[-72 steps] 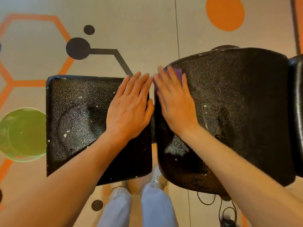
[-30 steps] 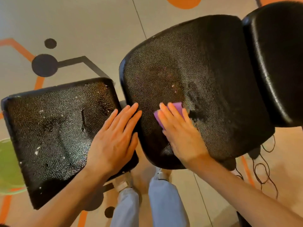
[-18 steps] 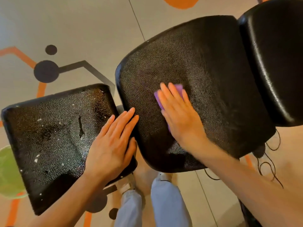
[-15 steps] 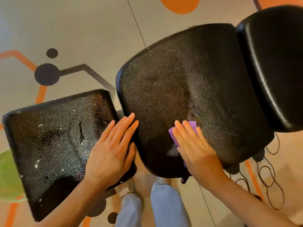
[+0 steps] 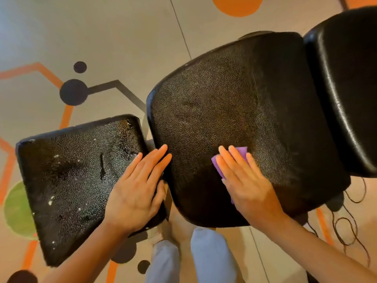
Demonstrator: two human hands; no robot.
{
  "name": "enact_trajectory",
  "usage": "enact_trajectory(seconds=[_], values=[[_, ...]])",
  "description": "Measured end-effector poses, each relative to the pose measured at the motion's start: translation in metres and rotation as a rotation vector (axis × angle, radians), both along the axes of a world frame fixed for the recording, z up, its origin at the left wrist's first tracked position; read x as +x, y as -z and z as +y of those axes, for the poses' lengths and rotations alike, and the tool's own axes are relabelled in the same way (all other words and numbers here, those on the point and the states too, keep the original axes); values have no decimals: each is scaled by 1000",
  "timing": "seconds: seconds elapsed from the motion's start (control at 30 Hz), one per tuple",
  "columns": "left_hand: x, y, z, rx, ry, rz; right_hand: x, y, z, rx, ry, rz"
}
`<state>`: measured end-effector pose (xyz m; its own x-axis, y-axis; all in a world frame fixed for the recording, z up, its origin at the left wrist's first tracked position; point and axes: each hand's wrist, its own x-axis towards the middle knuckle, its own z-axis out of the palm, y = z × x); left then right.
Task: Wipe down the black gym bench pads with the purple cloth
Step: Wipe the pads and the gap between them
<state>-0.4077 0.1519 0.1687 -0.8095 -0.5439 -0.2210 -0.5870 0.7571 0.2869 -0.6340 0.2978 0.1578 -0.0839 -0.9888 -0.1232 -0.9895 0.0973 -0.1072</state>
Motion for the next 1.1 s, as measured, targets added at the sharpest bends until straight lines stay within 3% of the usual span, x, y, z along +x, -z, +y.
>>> enact_trajectory(seconds=[0.17,0.23,0.33,0.4,0.53,0.63,0.73,0.83,0.93,1.1], values=[[-3,-2,0,4,-1,-21,30,1,-113,-72,226,-18],[-1,-2,1,15,-1,-25,43,6,-91,-47,190,-22],[1,-1,-2,19,32,-10,52,4,3,7,-10,19],[7,-2,-3,33,52,24,55,2,53,66,16,7],[25,-7,10,56,115,92,102,11,17,-42,223,20],[37,-2,25,47,191,82,126,19,-7,-55,161,61],[37,4,31,-11,255,9,103,12,49,23,100,80],[34,4,34,-48,274,-31,90,3,91,21,399,0],[34,4,35,-57,270,-28,130,15,53,-104,659,15],[36,3,33,-32,302,-48,142,28,37,-151,346,-21]])
